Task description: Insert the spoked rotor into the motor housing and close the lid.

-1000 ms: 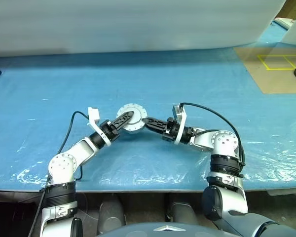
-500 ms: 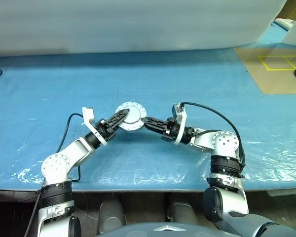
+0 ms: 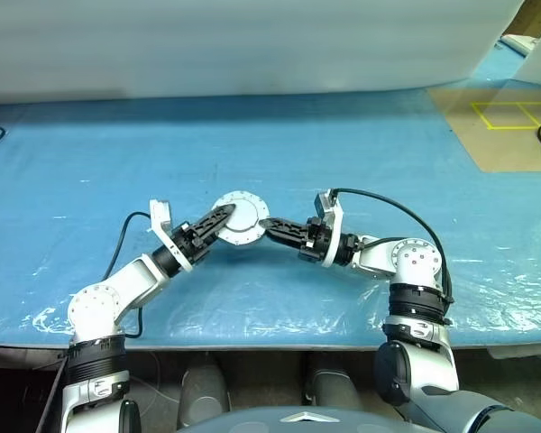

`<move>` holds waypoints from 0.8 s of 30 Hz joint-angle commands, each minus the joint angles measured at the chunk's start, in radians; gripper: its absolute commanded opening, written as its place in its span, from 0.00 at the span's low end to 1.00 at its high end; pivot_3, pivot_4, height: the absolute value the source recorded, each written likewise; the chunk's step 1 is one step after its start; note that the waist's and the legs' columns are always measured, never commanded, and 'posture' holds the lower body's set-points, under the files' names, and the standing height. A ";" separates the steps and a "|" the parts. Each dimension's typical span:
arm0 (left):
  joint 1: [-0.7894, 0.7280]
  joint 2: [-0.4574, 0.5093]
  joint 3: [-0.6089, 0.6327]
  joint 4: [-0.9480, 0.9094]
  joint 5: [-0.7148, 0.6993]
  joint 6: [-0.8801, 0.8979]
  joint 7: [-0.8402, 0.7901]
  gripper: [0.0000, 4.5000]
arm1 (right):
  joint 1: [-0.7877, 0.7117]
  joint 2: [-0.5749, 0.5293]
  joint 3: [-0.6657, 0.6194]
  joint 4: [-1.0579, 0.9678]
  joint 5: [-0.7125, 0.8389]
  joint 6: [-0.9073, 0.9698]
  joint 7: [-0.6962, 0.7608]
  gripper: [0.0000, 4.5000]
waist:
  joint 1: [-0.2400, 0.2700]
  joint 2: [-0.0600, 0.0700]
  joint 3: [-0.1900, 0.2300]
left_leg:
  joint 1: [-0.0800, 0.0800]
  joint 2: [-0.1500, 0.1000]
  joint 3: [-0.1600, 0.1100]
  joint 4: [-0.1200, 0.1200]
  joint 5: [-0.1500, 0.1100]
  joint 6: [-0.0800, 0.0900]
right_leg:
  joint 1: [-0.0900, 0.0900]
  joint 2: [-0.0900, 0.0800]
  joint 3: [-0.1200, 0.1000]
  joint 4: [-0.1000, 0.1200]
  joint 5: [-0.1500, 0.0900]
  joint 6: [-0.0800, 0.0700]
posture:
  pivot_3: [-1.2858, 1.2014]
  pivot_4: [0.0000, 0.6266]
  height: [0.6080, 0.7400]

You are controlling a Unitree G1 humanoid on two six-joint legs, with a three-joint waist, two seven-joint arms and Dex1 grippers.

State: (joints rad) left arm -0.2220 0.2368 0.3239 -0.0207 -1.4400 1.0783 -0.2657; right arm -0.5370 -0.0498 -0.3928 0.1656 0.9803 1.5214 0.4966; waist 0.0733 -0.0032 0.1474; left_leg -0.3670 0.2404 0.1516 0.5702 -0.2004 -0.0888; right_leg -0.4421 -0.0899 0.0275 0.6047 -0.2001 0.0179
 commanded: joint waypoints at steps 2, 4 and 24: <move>-0.007 -0.016 -0.050 -0.012 0.000 0.022 -0.020 0.58 | -0.033 0.023 -0.002 -0.012 0.023 -0.040 -0.010 0.60 | 0.000 0.000 0.000 | 0.000 0.000 0.000 0.000 0.000 0.000 | 0.000 0.000 0.000 0.000 0.000 0.000 | 0.52 0.24 1.00; -0.023 -0.053 -0.010 0.003 -0.014 -0.037 -0.008 0.58 | -0.045 0.033 -0.027 0.005 0.029 -0.062 -0.024 0.73 | 0.000 0.000 0.000 | 0.000 0.000 0.000 0.001 0.000 0.000 | 0.000 0.000 0.000 0.000 0.000 0.000 | 0.52 0.24 1.00; -0.182 -0.163 0.157 0.238 0.448 -0.740 0.099 0.58 | -0.087 0.029 -0.088 0.041 0.120 -0.144 -0.059 0.73 | -0.001 -0.005 0.003 | -0.001 0.000 -0.001 0.002 0.000 0.000 | 0.001 0.000 -0.001 0.000 0.000 0.001 | 0.52 0.24 1.00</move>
State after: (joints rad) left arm -0.3728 0.0608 0.4734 0.2215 -1.0293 0.3920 -0.1642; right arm -0.6080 -0.0163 -0.4843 0.2218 1.0642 1.3860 0.4285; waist 0.0720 -0.0078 0.1500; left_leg -0.3681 0.2406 0.1501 0.5723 -0.2003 -0.0887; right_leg -0.4409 -0.0900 0.0266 0.6050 -0.1996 0.0187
